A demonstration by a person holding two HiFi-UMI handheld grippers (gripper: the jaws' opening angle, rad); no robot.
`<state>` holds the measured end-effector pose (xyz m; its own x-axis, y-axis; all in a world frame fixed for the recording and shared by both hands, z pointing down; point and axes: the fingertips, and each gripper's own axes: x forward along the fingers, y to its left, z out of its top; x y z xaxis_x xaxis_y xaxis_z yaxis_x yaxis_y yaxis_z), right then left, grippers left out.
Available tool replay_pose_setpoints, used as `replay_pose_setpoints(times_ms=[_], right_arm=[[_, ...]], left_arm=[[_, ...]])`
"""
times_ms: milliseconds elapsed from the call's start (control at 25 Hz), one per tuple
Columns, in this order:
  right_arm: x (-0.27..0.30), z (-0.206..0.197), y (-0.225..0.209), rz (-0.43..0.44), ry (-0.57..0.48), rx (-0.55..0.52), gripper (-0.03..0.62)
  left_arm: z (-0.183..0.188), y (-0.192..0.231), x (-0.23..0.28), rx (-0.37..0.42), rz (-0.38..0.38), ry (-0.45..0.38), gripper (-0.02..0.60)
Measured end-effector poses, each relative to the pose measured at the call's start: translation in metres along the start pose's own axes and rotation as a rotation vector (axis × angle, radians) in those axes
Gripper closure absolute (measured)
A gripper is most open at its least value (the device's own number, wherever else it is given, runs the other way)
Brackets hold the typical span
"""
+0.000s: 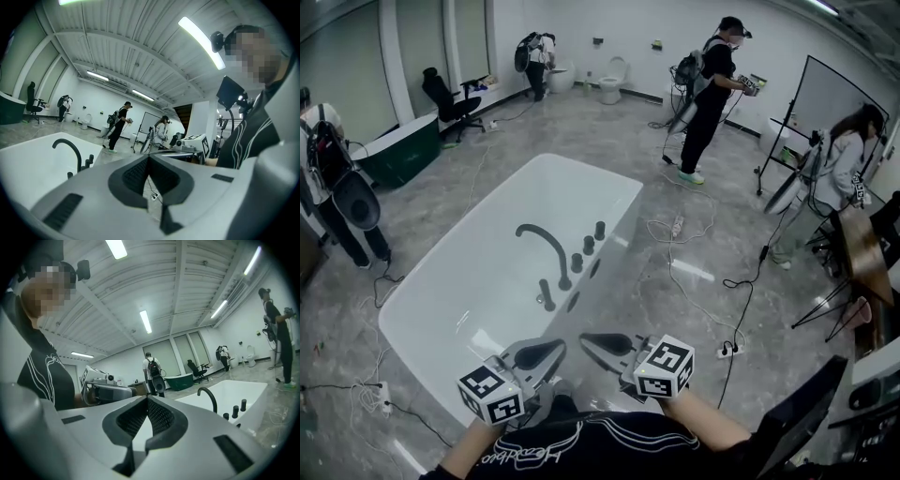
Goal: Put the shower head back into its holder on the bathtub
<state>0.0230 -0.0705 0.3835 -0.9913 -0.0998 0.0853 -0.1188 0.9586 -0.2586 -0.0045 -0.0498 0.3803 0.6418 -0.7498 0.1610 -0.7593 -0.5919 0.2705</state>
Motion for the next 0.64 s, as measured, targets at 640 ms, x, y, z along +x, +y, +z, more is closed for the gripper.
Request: replay_pose_setpoints(times_ms=[640], right_arm=[[-0.019, -0.017, -0.003, -0.017, 0.013, 0.054, 0.58]], left_arm=[[-0.016, -0.013, 0.015, -0.051, -0.003, 0.042, 0.577]])
